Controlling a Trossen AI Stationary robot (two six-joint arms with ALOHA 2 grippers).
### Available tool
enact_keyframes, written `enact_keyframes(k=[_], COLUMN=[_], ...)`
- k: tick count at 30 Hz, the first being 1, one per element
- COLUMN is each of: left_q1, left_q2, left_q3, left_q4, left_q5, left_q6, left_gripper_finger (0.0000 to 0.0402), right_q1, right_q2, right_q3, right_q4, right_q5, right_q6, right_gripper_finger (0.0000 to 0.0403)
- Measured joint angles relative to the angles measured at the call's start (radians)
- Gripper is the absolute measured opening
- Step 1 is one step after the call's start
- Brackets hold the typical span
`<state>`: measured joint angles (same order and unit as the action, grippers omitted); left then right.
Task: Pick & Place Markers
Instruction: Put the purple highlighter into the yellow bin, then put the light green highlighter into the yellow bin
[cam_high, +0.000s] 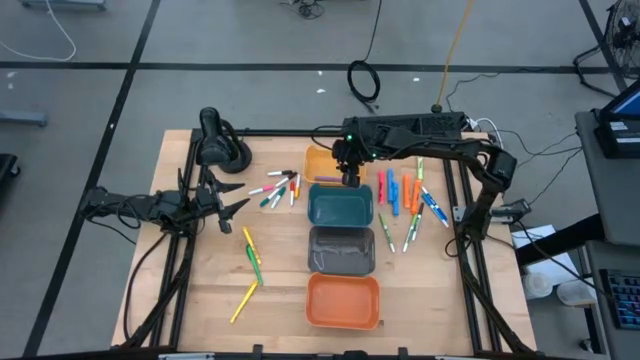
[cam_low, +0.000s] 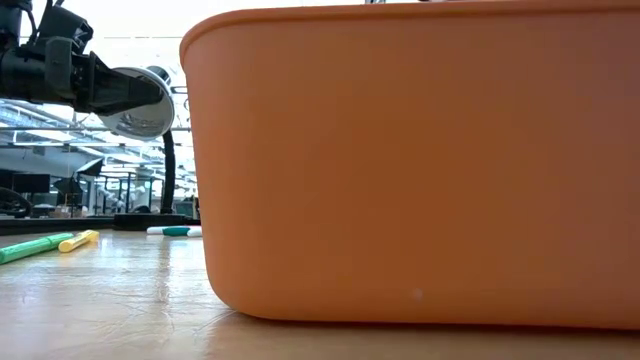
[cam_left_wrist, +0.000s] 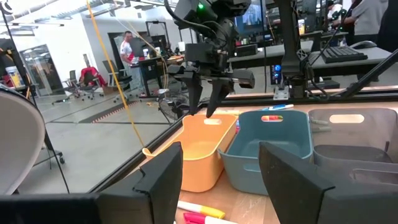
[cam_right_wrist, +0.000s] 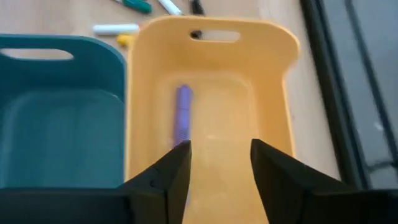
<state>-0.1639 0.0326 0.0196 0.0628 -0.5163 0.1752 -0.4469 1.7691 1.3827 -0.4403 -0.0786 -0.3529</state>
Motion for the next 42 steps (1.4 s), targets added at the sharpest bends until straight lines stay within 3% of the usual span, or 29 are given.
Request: enact_keyframes(k=[6,11,18,23,27,42], left_q1=[0.0,0.0,0.0,0.0,0.0,0.0], left_q2=[0.0,0.0,0.0,0.0,0.0,0.0], left_q3=[0.0,0.0,0.0,0.0,0.0,0.0], left_q4=[0.0,0.0,0.0,0.0,0.0,0.0], left_q5=[0.0,0.0,0.0,0.0,0.0,0.0], left_q6=[0.0,0.0,0.0,0.0,0.0,0.0], left_gripper_finger=[0.0214,0.0214,0.0214,0.0214,0.0214,0.0214], right_q1=[0.03,0.038,0.009,-0.065,-0.146,-0.374], right_q2=[-0.108,-0.231,-0.462,-0.584,-0.594,-0.467], right_q3=[0.0,-0.027,-0.292,-0.485,-0.569,-0.597], right_q4=[-0.253,-0.467,-0.388,-0.241,-0.208,-0.091], right_q5=[0.316,0.342,0.517,0.46,0.444,0.388], right_q6=[0.174,0.414,0.574,0.637,0.663,0.63], right_gripper_finger=[0.0165,0.0159,0.0157,0.0157,0.0157,0.0157])
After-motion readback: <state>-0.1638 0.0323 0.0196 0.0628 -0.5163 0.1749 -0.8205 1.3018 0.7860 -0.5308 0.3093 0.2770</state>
